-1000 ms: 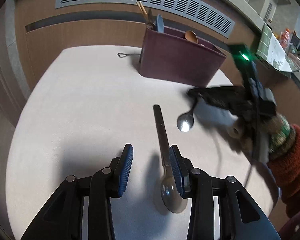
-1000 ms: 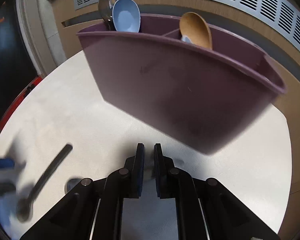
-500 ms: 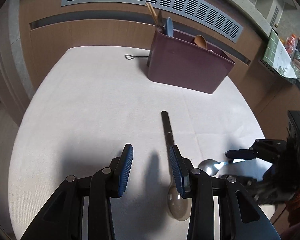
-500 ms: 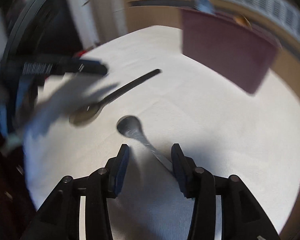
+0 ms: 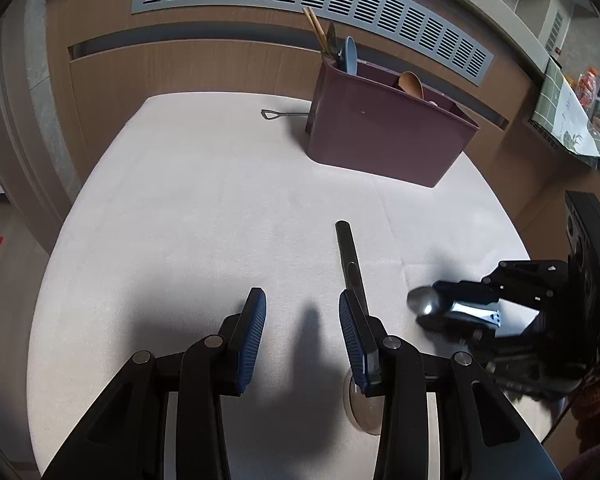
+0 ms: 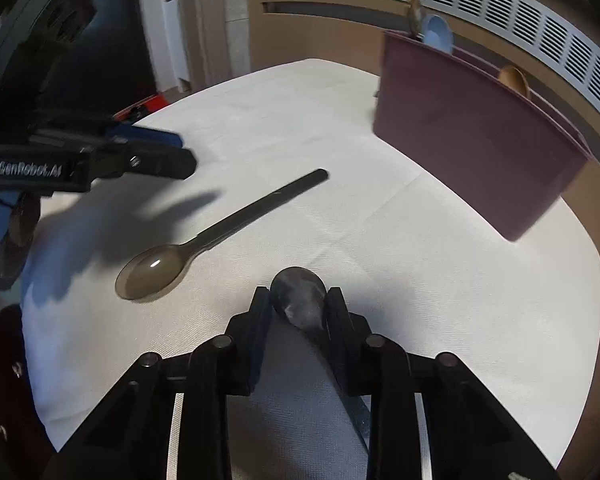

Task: Organize utensils
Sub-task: 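Grasp the silver spoon with the right tool while the left tool reaches the black-handled spoon, then grasp the black-handled spoon by its handle with the left tool while the right tool lifts the silver spoon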

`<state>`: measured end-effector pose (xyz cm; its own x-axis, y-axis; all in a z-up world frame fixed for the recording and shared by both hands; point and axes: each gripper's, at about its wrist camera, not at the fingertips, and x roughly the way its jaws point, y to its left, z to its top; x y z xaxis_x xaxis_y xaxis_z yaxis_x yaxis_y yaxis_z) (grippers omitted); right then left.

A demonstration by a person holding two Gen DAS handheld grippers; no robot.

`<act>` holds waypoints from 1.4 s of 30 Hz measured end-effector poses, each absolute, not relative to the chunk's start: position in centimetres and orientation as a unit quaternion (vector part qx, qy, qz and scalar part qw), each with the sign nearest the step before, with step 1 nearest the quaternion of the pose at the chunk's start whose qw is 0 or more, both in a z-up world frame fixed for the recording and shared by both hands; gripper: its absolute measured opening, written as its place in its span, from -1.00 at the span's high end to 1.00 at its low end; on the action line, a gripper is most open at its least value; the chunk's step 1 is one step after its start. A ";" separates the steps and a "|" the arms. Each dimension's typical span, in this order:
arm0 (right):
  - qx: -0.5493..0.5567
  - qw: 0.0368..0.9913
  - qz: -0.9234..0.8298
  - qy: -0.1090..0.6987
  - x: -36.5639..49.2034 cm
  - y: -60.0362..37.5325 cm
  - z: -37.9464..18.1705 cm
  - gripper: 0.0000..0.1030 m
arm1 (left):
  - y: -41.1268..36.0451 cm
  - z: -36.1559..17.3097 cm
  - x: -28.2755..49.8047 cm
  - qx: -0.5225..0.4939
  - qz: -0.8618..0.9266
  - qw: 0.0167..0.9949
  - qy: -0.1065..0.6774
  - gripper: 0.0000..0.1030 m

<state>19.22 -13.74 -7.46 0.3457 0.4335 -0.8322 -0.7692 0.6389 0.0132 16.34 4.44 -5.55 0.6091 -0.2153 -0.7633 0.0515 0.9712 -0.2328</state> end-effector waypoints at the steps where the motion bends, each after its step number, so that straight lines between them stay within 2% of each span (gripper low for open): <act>1: -0.183 0.802 0.369 0.432 19.5 -14.3 -7.4 0.51 | 4.4 -5.6 16.4 -0.093 -0.076 0.892 0.437 0.24; 8: -0.093 0.845 0.294 0.438 21.5 -19.4 -6.6 0.51 | 3.3 -5.8 16.7 -0.083 -0.091 0.888 0.443 0.24; 12: -0.065 0.870 0.257 0.415 19.8 -21.9 -5.6 0.51 | 2.2 -6.2 17.3 -0.089 -0.121 0.879 0.452 0.24; 21: -0.020 0.891 0.243 0.382 19.2 -23.1 -4.5 0.51 | -1.3 -7.8 19.8 -0.025 -0.101 0.880 0.463 0.25; 25: -0.018 0.894 0.239 0.378 19.2 -23.1 -4.6 0.50 | -1.3 -8.1 20.3 -0.012 -0.081 0.884 0.460 0.50; 30: -0.016 0.899 0.233 0.372 18.9 -23.1 -4.5 0.50 | -1.8 -8.1 21.3 0.016 -0.080 0.881 0.466 0.55; 32: -0.017 0.901 0.228 0.369 18.8 -23.0 -4.5 0.50 | -2.4 -8.2 21.6 0.034 -0.085 0.882 0.462 0.71; 34: -0.013 0.903 0.225 0.366 18.7 -23.1 -4.3 0.50 | -2.5 -8.0 22.0 0.033 -0.091 0.880 0.464 0.76; 42: 0.012 0.916 0.217 0.338 18.1 -24.6 -2.3 0.51 | -0.6 -1.5 18.8 -0.051 -0.137 0.914 0.377 0.76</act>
<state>18.07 -24.61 -2.26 0.6775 0.4065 -0.6130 -0.3900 0.9051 0.1692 18.76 -0.61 -1.53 0.6774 -0.2894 -0.6763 0.2120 0.9572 -0.1972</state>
